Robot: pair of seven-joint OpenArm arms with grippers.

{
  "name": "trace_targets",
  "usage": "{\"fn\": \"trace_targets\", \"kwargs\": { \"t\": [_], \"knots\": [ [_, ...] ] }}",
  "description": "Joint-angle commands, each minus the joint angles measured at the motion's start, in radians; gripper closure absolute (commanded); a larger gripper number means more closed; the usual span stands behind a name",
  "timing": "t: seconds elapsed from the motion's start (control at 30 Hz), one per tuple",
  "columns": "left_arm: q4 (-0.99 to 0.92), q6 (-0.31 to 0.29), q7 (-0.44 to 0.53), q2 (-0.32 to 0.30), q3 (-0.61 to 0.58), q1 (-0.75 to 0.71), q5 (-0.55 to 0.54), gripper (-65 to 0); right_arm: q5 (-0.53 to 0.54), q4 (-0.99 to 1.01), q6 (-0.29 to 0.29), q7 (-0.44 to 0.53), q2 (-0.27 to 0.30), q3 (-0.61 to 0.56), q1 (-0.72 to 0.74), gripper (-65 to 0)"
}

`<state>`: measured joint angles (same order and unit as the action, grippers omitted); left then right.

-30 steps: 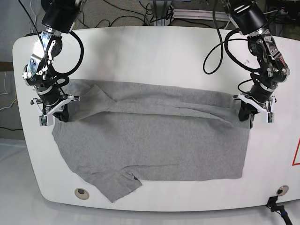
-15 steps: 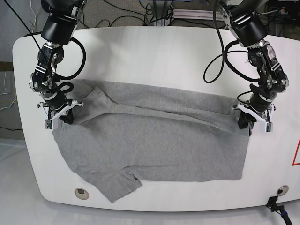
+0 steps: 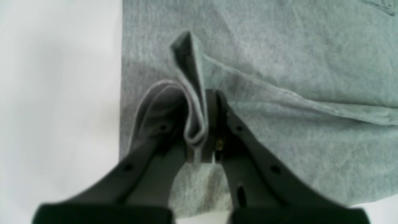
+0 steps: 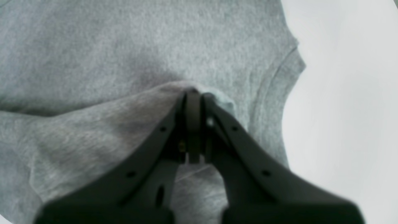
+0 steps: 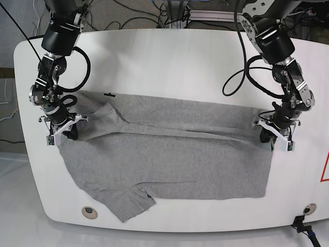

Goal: Fold the T-shirt properly
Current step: 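Lift the held edge with both grippers and fold it over the shirt, then open both grippers to release the folded edge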

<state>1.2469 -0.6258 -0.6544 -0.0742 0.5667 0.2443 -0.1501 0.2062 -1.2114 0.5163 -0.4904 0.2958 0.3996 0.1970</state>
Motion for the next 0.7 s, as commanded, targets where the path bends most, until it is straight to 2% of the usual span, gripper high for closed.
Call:
{"fn": "trace_targets", "kwargs": {
  "t": [0.0, 0.27, 0.3, 0.37, 0.43, 0.53, 0.6, 0.67],
  "knots": [
    [0.017, -0.001, 0.028, -0.011, -0.001, 0.023, -0.013, 0.0, 0.011, -0.018, -0.003, 0.028, 0.018, 0.005, 0.023, 0.0],
    [0.017, -0.001, 0.028, -0.029, -0.003, 0.023, -0.015, 0.0, 0.011, -0.018, -0.006, 0.028, 0.021, -0.04, 0.023, 0.0],
    [0.017, -0.001, 0.028, -0.029, -0.001, 0.023, -0.015, -4.1, 0.011, -0.018, -0.006, 0.028, 0.021, -0.041, 0.023, 0.0],
    [0.021, -0.001, 0.037, -0.029, 0.0, 0.023, -0.016, -20.8, 0.011, -0.018, -0.006, 0.028, 0.021, -0.041, 0.023, -10.8],
    [0.023, -0.001, 0.064, -0.031, 0.0, 0.017, -0.015, -28.8, 0.011, -0.018, -0.006, 0.028, 0.021, -0.041, 0.023, -21.4],
    [0.023, -0.001, 0.078, -0.031, 0.0, 0.014, -0.013, -29.5, 0.009, -0.023, -0.006, 0.037, 0.024, -0.043, 0.022, -37.7],
    [0.024, -0.001, 0.086, -0.052, 0.0, 0.013, -0.015, -29.5, 0.009, -0.025, -0.006, 0.055, 0.041, -0.044, 0.019, -45.6],
    [0.026, -0.001, 0.104, -0.059, 0.0, 0.011, -0.015, -29.5, 0.006, -0.034, -0.006, 0.06, 0.044, -0.044, 0.017, -48.4]
  ]
}}
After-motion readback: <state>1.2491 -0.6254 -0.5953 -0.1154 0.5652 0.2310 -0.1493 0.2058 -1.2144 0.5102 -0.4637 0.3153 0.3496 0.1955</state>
